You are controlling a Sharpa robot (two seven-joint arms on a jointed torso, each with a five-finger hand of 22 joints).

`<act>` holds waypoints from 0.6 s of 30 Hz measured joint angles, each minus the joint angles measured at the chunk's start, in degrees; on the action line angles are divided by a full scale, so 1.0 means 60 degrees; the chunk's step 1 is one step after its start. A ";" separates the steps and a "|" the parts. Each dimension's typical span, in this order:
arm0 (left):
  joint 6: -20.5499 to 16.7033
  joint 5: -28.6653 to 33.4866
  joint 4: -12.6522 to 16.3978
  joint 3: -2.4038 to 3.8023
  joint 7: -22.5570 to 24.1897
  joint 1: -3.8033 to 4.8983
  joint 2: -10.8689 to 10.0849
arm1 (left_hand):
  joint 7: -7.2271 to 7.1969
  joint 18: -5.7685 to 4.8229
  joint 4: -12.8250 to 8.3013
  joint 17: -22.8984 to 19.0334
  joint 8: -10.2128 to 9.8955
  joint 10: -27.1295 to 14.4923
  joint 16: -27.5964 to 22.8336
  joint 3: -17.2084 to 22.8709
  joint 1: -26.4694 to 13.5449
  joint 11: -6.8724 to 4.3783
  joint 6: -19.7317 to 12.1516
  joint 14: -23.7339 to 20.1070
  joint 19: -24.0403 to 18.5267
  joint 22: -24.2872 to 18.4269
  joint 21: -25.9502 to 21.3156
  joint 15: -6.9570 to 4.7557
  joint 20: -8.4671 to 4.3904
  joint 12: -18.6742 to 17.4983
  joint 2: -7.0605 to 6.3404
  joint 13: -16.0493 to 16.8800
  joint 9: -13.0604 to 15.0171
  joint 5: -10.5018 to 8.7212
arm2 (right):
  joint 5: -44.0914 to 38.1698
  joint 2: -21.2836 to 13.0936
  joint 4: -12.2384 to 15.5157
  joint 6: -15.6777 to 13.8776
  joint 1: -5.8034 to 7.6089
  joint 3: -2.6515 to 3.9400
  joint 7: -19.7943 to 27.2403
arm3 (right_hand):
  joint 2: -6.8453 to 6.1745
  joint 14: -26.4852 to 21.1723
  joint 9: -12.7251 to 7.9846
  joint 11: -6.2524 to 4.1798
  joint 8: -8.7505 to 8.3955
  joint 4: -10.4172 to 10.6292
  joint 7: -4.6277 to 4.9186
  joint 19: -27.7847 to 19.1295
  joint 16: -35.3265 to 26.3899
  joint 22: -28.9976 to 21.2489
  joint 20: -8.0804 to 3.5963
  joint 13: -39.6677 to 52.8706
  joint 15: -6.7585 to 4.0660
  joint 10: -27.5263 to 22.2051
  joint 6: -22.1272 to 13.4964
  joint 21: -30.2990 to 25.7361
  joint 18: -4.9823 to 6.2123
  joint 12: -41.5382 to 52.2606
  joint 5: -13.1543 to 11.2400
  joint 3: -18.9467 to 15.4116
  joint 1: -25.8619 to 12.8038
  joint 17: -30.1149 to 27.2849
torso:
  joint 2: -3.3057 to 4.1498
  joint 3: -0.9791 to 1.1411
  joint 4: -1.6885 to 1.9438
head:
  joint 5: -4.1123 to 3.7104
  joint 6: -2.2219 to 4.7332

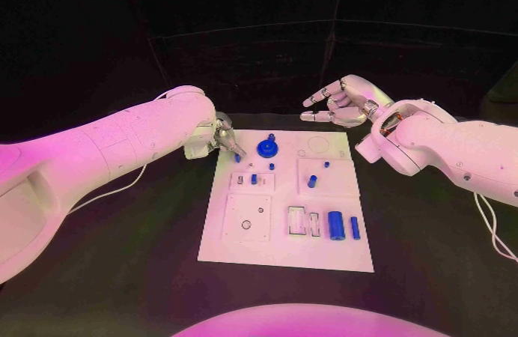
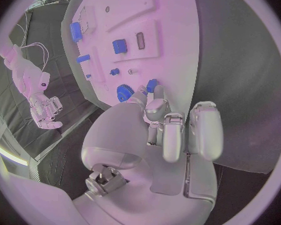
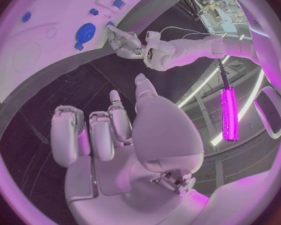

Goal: Assemble the parts on the task board

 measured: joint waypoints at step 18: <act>-0.0673 -0.0001 0.1235 -0.0004 0.0210 -0.0020 -0.0862 | -0.0028 0.0000 -0.0122 0.0000 -0.0018 0.0017 0.0000 0.0478 0.0713 -0.0112 0.0027 0.0052 0.0000 0.0005 0.0000 -0.0052 0.0000 -0.0120 0.0108 -0.0159 -0.0045 -0.0078 | 0.0000 -0.0002 -0.0021 0.0010 0.0000 0.0000 0.0014 | 0.0039 0.0000 0.0000 0.0000 0.0000 0.0000 0.0000 0.0000 0.0000 0.0000 0.0000 0.0000 0.0000 0.0000 0.0000 0.0000 0.0001 0.0000 0.0000 0.0000 0.0039 -0.0001 | -0.0013 0.0001 0.0016 | 0.0016 -0.0029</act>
